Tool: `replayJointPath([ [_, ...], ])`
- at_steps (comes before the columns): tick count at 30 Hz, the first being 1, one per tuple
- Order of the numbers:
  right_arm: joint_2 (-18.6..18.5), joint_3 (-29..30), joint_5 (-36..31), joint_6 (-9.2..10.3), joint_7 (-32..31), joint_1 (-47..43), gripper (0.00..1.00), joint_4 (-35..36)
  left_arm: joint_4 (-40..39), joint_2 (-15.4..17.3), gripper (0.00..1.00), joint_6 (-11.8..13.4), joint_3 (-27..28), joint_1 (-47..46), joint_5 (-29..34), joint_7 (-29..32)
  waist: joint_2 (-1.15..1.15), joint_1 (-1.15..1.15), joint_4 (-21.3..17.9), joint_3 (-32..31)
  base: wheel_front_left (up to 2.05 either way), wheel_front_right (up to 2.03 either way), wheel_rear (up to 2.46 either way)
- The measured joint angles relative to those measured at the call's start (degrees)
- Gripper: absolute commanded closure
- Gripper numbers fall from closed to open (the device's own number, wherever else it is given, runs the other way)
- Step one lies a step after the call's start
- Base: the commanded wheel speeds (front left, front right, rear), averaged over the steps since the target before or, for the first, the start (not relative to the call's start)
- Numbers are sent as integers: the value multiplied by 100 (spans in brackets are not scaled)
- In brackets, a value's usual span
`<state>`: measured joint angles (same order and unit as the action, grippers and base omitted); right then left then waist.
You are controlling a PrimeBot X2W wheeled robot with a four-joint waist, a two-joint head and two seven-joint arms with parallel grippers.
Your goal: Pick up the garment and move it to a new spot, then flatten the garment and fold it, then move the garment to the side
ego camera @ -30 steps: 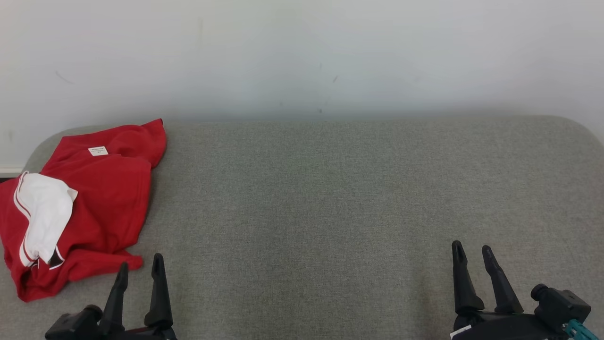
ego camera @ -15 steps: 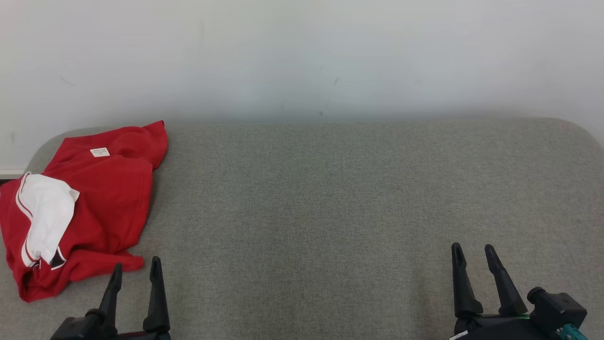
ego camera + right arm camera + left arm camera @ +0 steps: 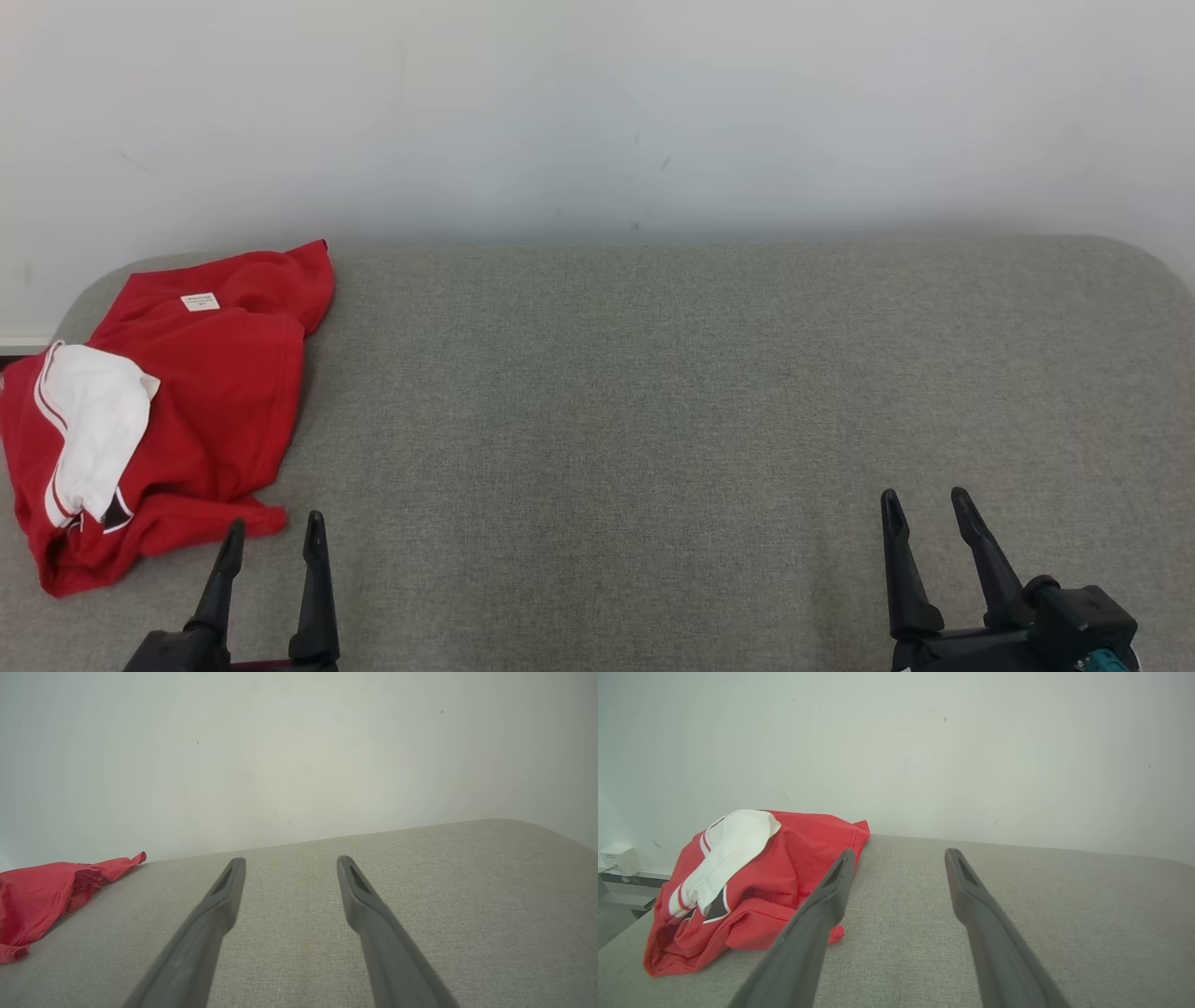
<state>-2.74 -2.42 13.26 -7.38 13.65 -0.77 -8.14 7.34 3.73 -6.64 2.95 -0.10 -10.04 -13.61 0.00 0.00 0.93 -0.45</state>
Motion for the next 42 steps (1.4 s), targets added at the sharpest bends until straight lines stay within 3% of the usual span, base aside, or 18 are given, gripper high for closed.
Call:
replayJointPath([
  [14, -4, -11, -389, 0, 135, -12, 0, -120, -5, 42, 0, -42, -25, 104, 245, -34, 0, 0, 22, -44, 0, 0, 0],
  [24, -5, 58, -189, -1, 104, -13, 0, -186, -234, 65, 0, 13, -23, 108, 119, 316, 0, 0, 29, -57, 0, 0, 0],
  [42, -5, 103, -56, 0, -102, -13, 0, -124, -311, 132, 0, 136, -25, 155, 45, 388, 0, 0, 20, -67, 0, 0, 0],
])
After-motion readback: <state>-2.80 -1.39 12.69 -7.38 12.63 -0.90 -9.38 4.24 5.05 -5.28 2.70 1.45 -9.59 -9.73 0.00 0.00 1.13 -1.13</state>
